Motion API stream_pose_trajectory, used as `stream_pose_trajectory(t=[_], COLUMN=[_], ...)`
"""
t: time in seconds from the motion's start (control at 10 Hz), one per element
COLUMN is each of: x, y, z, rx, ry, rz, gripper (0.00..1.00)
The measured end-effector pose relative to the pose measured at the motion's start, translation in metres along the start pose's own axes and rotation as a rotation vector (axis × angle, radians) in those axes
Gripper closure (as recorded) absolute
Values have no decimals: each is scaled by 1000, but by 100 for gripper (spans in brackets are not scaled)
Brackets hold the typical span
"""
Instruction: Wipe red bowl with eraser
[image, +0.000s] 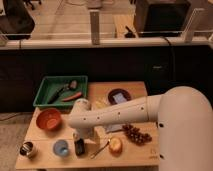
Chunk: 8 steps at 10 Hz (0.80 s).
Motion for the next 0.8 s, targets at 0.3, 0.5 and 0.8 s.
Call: stream_pose_trajectory(t=[0.3,0.5,0.8], x=[-2,-1,1], y=[-4,-5,-5], z=[-5,-13,-34], rx=[24,48,89], ry=[-5,2,14], rz=[-23,-20,-16], gripper=[20,20,20])
